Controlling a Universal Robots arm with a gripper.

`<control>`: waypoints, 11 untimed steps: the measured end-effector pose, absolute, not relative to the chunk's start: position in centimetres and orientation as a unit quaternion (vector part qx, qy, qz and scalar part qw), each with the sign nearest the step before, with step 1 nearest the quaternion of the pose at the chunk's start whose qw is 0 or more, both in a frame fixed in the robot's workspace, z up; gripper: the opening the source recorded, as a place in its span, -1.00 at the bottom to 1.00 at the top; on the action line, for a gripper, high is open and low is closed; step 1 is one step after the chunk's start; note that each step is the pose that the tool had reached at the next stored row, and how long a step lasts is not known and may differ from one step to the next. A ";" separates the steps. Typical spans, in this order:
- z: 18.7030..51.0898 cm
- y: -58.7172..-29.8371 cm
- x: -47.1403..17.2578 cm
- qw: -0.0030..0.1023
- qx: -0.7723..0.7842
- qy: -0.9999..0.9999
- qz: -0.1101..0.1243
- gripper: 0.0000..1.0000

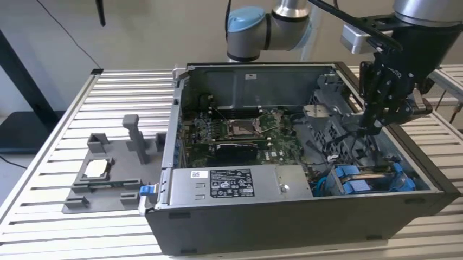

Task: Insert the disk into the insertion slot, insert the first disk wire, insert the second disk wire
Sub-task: 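Insert the second disk wire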

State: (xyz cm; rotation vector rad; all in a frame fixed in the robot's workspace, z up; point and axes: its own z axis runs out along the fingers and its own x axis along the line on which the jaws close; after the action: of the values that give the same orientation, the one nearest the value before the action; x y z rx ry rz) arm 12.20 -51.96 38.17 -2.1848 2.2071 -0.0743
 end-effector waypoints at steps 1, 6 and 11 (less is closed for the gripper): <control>38.2 -51.9 12.1 0.018 -0.703 0.710 -0.024 -0.45; 38.0 -51.7 11.8 0.017 -0.703 0.710 -0.024 -0.45; 37.6 -51.5 11.6 0.017 -0.703 0.710 -0.024 -0.45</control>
State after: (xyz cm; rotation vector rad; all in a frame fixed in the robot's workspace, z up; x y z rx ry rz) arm 11.62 -51.47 37.60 -2.1856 2.2075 -0.0736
